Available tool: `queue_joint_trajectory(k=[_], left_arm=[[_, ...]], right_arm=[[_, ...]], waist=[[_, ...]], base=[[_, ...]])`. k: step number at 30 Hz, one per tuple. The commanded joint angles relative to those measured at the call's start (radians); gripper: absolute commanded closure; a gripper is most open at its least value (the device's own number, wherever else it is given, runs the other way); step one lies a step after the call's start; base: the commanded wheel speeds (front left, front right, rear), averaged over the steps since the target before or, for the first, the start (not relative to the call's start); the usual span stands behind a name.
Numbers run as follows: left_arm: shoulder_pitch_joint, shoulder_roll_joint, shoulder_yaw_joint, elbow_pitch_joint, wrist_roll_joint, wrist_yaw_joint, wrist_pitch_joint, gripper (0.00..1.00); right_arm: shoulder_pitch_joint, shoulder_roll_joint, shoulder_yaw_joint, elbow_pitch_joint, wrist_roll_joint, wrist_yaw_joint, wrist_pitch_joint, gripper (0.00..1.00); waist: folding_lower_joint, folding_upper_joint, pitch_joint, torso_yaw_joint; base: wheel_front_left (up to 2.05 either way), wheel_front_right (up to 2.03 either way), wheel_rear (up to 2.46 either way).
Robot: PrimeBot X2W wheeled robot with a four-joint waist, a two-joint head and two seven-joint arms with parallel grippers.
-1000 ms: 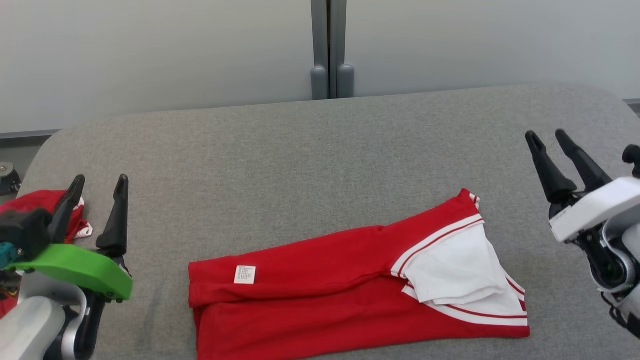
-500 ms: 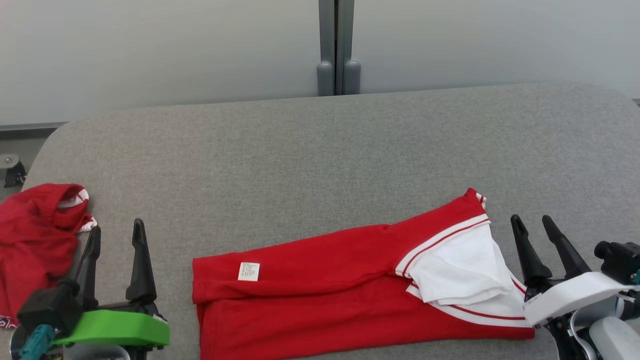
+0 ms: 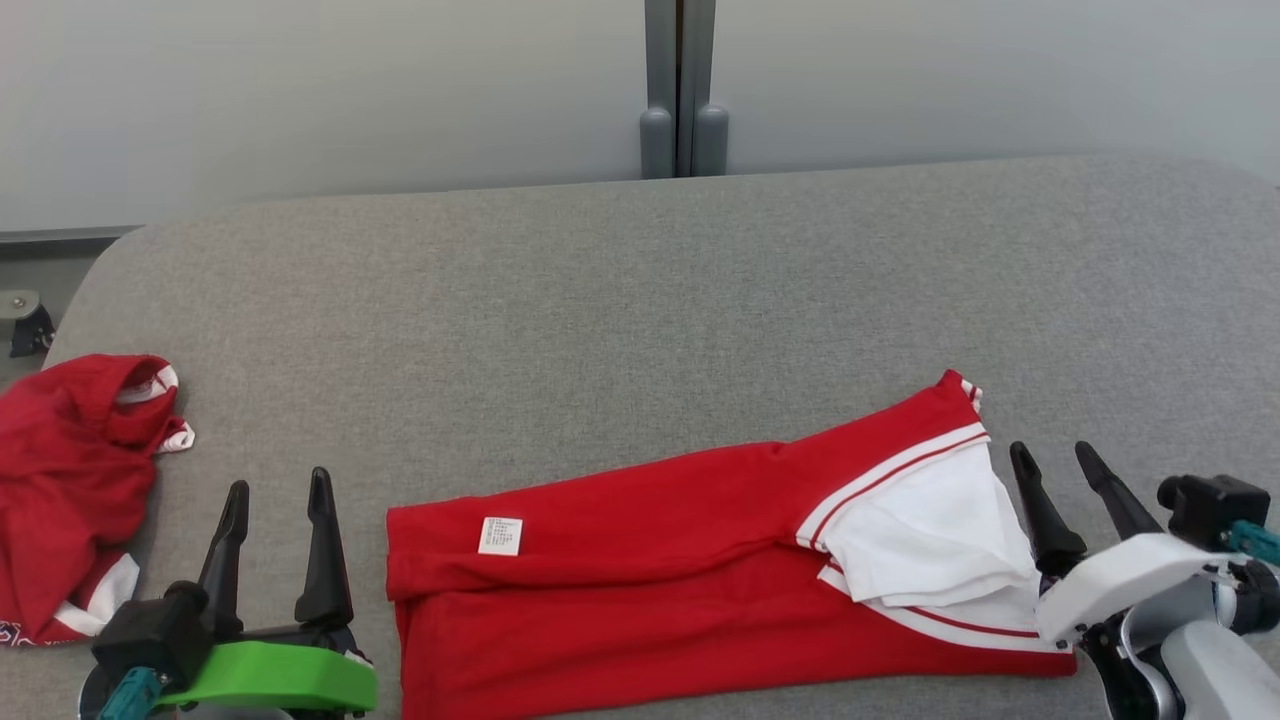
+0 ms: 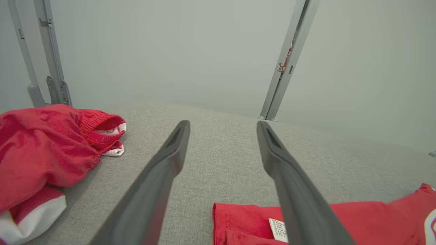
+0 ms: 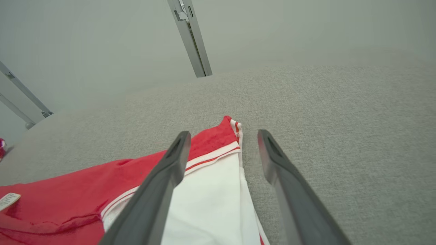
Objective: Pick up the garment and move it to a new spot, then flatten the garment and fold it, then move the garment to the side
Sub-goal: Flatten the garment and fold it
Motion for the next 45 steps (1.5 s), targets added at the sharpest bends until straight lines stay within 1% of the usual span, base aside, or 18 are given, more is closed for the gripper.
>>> queue_joint_trajectory(k=[1, 7, 12, 14, 18, 22, 23, 24, 25, 26, 28, 30, 34, 37, 38, 43, 45], left_arm=[[-0.022, -0.011, 0.009, 0.008, 0.015, -0.012, -0.003, 0.0], [-0.053, -0.047, 0.029, 0.054, 0.054, -0.06, -0.003, 0.0], [-0.07, -0.07, 0.036, 0.088, 0.076, -0.088, -0.003, 0.0], [-0.075, -0.074, 0.041, 0.096, 0.08, -0.095, -0.003, 0.0], [-0.081, -0.082, 0.052, 0.108, 0.092, -0.104, -0.003, 0.0], [-0.084, -0.091, 0.058, 0.119, 0.104, -0.114, -0.003, 0.0], [-0.085, -0.093, 0.059, 0.122, 0.105, -0.114, -0.003, 0.0], [-0.086, -0.095, 0.059, 0.125, 0.108, -0.116, -0.003, 0.0], [-0.087, -0.097, 0.06, 0.128, 0.111, -0.118, -0.003, 0.0], [-0.088, -0.098, 0.06, 0.131, 0.113, -0.12, -0.003, 0.0], [-0.09, -0.102, 0.061, 0.137, 0.114, -0.122, -0.003, 0.0], [-0.089, -0.105, 0.062, 0.143, 0.118, -0.125, -0.003, 0.0], [-0.087, -0.11, 0.066, 0.152, 0.124, -0.131, -0.003, 0.0], [-0.079, -0.114, 0.072, 0.155, 0.125, -0.132, -0.003, 0.0], [-0.074, -0.116, 0.074, 0.157, 0.128, -0.133, -0.003, 0.0], [-0.071, -0.12, 0.078, 0.162, 0.133, -0.138, -0.003, 0.0], [-0.07, -0.121, 0.081, 0.163, 0.131, -0.139, -0.003, 0.0]], right_arm=[[-0.036, 0.001, 0.004, 0.024, -0.007, -0.001, 0.024, 0.0], [-0.165, 0.003, 0.041, 0.19, -0.015, -0.001, 0.216, 0.0], [-0.231, 0.019, 0.042, 0.33, 0.014, -0.001, 0.37, 0.0], [-0.247, 0.025, 0.047, 0.374, 0.017, -0.001, 0.429, 0.0], [-0.266, 0.04, 0.035, 0.459, 0.017, -0.001, 0.509, 0.0], [-0.263, 0.075, 0.065, 0.497, 0.053, 0.0, 0.612, 0.0], [-0.259, 0.085, 0.076, 0.497, 0.064, 0.0, 0.635, 0.14], [-0.257, 0.094, 0.09, 0.491, 0.077, 0.002, 0.66, 0.56], [-0.257, 0.098, 0.102, 0.479, 0.086, 0.004, 0.668, 0.68], [-0.261, 0.1, 0.11, 0.461, 0.097, 0.005, 0.664, 1.0], [-0.271, 0.095, 0.12, 0.431, 0.117, 0.005, 0.652, 1.0], [-0.285, 0.071, 0.122, 0.411, 0.125, 0.003, 0.62, 1.0], [-0.319, 0.031, 0.105, 0.403, 0.124, -0.001, 0.553, 1.0], [-0.329, 0.0, 0.088, 0.407, 0.129, -0.001, 0.524, 1.0], [-0.333, -0.024, 0.075, 0.41, 0.128, -0.001, 0.511, 1.0], [-0.342, -0.103, 0.033, 0.424, 0.103, -0.001, 0.479, 1.0], [-0.344, -0.122, 0.015, 0.428, 0.09, -0.001, 0.464, 1.0]], waist=[[0.0, 0.0, 0.01, -0.001], [0.0, 0.0, 0.027, 0.011], [0.0, 0.0, 0.028, 0.034], [0.0, 0.0, 0.029, 0.043], [0.0, 0.0, 0.035, 0.058], [0.0, 0.0, 0.04, 0.067], [0.0, 0.0, 0.041, 0.069], [0.0, 0.0, 0.041, 0.071], [0.0, 0.0, 0.04, 0.072], [0.0, 0.0, 0.04, 0.073], [0.0, 0.0, 0.039, 0.074], [0.0, 0.0, 0.036, 0.075], [0.0, 0.0, 0.03, 0.073], [0.0, 0.0, 0.026, 0.07], [0.0, 0.0, 0.024, 0.067], [0.0, 0.0, 0.025, 0.052], [0.0, 0.0, 0.023, 0.046]], base=[[0.0, 0.0, 0.0], [0.0, 0.0, 0.0], [0.0, 0.0, 0.0], [0.0, 0.0, 0.0], [0.0, 0.0, 0.0], [0.0, 0.0, 0.0], [0.0, 0.0, 0.0], [0.0, 0.0, 0.0], [0.0, 0.0, 0.0], [0.0, 0.0, 0.0], [0.0, 0.0, 0.0], [0.0, 0.0, 0.0], [0.0, 0.0, 0.0], [0.0, 0.0, 0.0], [0.0, 0.0, 0.0], [0.0, 0.0, 0.0], [0.0, 0.0, 0.0]])
